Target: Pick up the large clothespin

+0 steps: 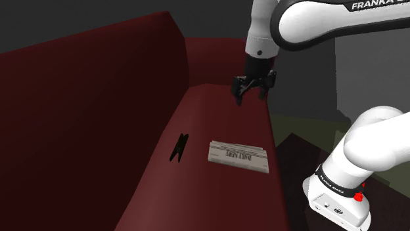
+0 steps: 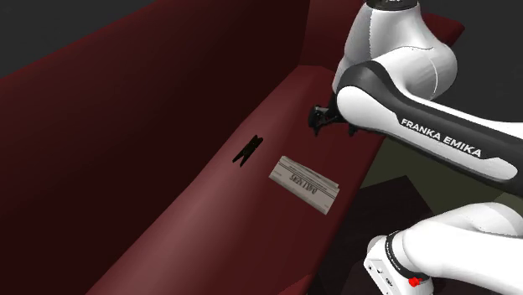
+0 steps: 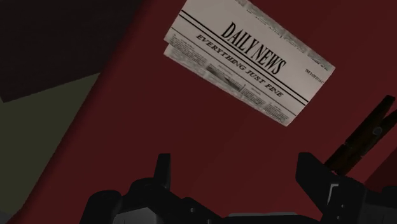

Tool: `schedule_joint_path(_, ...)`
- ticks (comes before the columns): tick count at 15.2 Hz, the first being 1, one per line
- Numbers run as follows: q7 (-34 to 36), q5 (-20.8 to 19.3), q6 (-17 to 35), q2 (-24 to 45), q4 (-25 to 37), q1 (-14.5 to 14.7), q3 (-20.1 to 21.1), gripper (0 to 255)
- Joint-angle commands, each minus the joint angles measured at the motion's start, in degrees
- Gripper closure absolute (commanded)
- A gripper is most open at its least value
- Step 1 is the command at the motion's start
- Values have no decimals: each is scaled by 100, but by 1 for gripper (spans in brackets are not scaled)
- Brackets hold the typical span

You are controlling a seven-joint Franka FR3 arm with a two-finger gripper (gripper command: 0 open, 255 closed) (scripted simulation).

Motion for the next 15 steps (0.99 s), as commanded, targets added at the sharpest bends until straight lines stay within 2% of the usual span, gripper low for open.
schedule_joint_path(1, 496, 170, 308, 286, 33, -34, 315, 0)
schedule_joint_path(5, 1402, 340, 941, 962, 183, -182, 896, 0)
schedule_joint_path(9, 2374, 276, 1574, 1789, 476, -430, 1494, 0)
schedule_joint_path(12, 3197, -1, 2025, 2514, 782, -671, 1946, 0)
schedule_joint_path(15, 4159, -556, 2423, 3350, 1161, -896, 2346, 0)
